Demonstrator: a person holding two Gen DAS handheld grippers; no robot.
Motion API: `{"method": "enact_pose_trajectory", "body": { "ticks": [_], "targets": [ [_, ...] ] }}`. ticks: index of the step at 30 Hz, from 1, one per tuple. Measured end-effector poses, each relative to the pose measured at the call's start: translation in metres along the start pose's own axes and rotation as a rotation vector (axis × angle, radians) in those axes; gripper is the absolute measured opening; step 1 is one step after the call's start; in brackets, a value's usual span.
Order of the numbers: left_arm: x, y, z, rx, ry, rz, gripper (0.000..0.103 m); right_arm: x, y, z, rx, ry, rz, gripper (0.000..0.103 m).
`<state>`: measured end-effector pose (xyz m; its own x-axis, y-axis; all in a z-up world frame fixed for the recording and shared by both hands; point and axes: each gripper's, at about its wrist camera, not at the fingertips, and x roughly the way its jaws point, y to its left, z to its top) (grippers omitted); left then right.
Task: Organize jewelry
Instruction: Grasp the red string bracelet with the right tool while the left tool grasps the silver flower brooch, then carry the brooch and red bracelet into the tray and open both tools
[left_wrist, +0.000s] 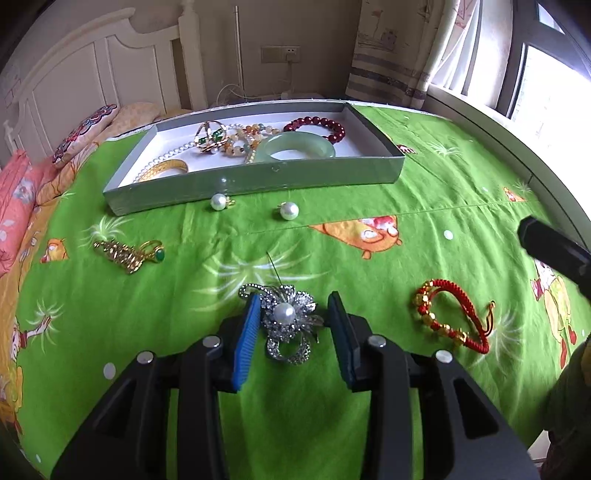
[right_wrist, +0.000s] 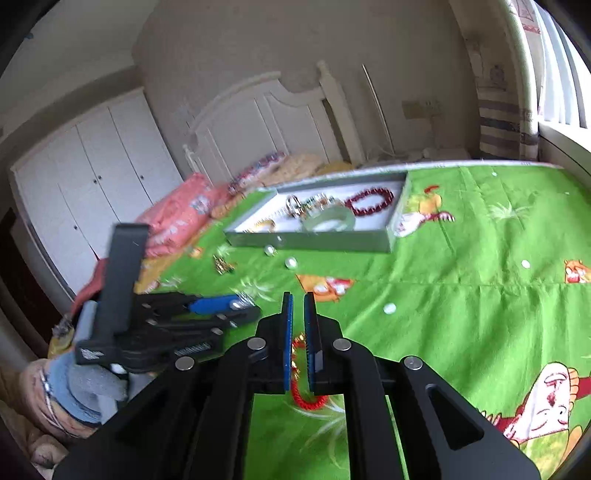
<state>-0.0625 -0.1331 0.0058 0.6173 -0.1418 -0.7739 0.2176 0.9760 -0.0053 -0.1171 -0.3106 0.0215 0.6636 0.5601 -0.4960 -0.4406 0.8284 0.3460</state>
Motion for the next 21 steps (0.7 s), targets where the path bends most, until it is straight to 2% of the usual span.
{"method": "enact_pose_trajectory", "body": {
  "ticks": [3, 4, 5, 11, 14, 18, 21],
  "targets": [
    [-0.006, 0.004, -0.002, -0.007, -0.014, 0.008, 0.037, 0.011, 0.013, -0.004, -0.084, 0.09, -0.038, 0.019],
    [-0.008, 0.006, -0.002, -0.009, -0.019, 0.011, 0.037, 0.015, 0.018, -0.007, -0.111, 0.115, -0.063, 0.037],
    [-0.01, 0.008, -0.002, -0.011, -0.023, 0.013, 0.037, 0.018, 0.025, -0.01, -0.143, 0.134, -0.081, 0.046],
    [-0.018, 0.022, -0.007, -0.036, -0.039, 0.023, 0.037, 0.036, 0.046, -0.02, -0.264, 0.238, -0.129, 0.045],
    [-0.021, 0.024, -0.009, -0.03, -0.043, 0.028, 0.037, 0.051, 0.044, -0.022, -0.271, 0.316, -0.161, 0.036],
    [-0.027, 0.026, -0.011, -0.027, -0.055, 0.027, 0.037, 0.052, 0.043, -0.03, -0.313, 0.369, -0.172, 0.031],
    [-0.033, 0.029, -0.012, -0.018, -0.071, 0.029, 0.037, 0.041, 0.038, -0.035, -0.318, 0.365, -0.191, 0.01]
  ]
}}
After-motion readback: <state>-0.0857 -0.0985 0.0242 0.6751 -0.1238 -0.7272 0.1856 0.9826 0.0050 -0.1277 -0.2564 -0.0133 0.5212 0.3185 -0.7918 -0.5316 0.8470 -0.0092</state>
